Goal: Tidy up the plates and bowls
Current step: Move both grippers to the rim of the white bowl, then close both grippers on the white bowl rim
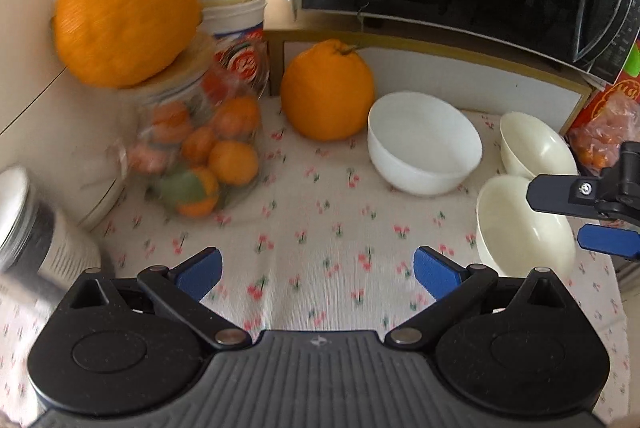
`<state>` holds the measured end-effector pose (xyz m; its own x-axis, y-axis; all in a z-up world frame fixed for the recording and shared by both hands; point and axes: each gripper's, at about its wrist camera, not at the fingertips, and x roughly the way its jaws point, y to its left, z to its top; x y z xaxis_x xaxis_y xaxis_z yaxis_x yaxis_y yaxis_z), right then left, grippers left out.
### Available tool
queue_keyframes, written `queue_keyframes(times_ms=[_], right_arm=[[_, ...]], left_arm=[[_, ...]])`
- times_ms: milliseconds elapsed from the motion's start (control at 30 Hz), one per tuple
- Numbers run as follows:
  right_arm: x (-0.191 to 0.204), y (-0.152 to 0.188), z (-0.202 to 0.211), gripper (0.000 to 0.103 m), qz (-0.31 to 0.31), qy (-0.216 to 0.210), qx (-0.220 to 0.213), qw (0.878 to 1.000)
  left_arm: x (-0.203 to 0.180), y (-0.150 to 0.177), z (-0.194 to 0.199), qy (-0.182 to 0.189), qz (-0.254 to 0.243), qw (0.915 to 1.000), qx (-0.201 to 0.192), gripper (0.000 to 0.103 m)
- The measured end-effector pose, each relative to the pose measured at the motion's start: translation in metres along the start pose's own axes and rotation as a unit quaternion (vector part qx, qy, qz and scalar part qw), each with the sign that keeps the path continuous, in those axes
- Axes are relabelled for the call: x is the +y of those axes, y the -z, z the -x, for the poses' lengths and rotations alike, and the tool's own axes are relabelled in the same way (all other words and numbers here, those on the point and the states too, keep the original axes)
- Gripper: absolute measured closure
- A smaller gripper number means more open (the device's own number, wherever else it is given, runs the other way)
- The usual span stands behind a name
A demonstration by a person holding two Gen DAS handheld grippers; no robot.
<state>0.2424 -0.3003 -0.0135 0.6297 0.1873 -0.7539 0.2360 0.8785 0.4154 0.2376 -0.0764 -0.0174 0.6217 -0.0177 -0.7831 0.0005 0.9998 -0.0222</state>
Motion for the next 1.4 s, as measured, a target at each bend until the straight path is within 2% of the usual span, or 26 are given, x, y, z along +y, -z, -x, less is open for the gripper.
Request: queue_keyframes(times_ms=[167, 333, 500, 633, 733, 767, 800, 967, 1133, 1400], right_arm=[[-0.01, -0.017, -0.024, 0.011, -0.019, -0.037, 0.0, 0.999], [-0.014, -0.03, -0.043, 0.011, -0.02, -0.045, -0.007, 0.999], [-0.024, -0.039, -0.06, 0.011, -0.053, -0.072, -0.008, 0.996], [-0.032, -0.041, -0.067, 0.012, -0.07, -0.094, -0.022, 0.993], [-0.034, -0.044, -0.075, 0.014, -0.074, -0.098, -0.029, 0.992], [-0.034, -0.044, -0.077, 0.015, -0.073, -0.098, -0.031, 0.992], [-0.032, -0.045, -0.079, 0.019, -0.073, -0.096, -0.031, 0.992], [-0.031, -0.045, -0.088, 0.04, -0.068, -0.087, -0.029, 0.993], [-0.032, -0.043, -0.097, 0.065, -0.07, -0.078, -0.027, 0.994], [-0.036, -0.039, -0.103, 0.089, -0.071, -0.05, -0.036, 0.996]], left_arm=[[0.003, -0.012, -0.026, 0.021, 0.014, 0.9996, -0.007, 0.001], [0.011, -0.021, -0.048, 0.063, 0.055, 0.9965, -0.002, 0.004], [0.016, -0.023, -0.062, 0.117, 0.104, 0.9876, 0.006, 0.018], [0.018, -0.022, -0.07, 0.152, 0.128, 0.98, -0.009, 0.026], [0.015, -0.021, -0.072, 0.179, 0.133, 0.9746, -0.025, 0.038], [0.013, -0.022, -0.072, 0.182, 0.131, 0.9741, -0.027, 0.046], [0.011, -0.022, -0.072, 0.185, 0.13, 0.9737, -0.03, 0.052], [0.006, -0.026, -0.075, 0.194, 0.129, 0.9719, -0.036, 0.066], [0.001, -0.028, -0.082, 0.192, 0.13, 0.972, -0.037, 0.071], [0.0, -0.029, -0.085, 0.183, 0.132, 0.9731, -0.046, 0.083]])
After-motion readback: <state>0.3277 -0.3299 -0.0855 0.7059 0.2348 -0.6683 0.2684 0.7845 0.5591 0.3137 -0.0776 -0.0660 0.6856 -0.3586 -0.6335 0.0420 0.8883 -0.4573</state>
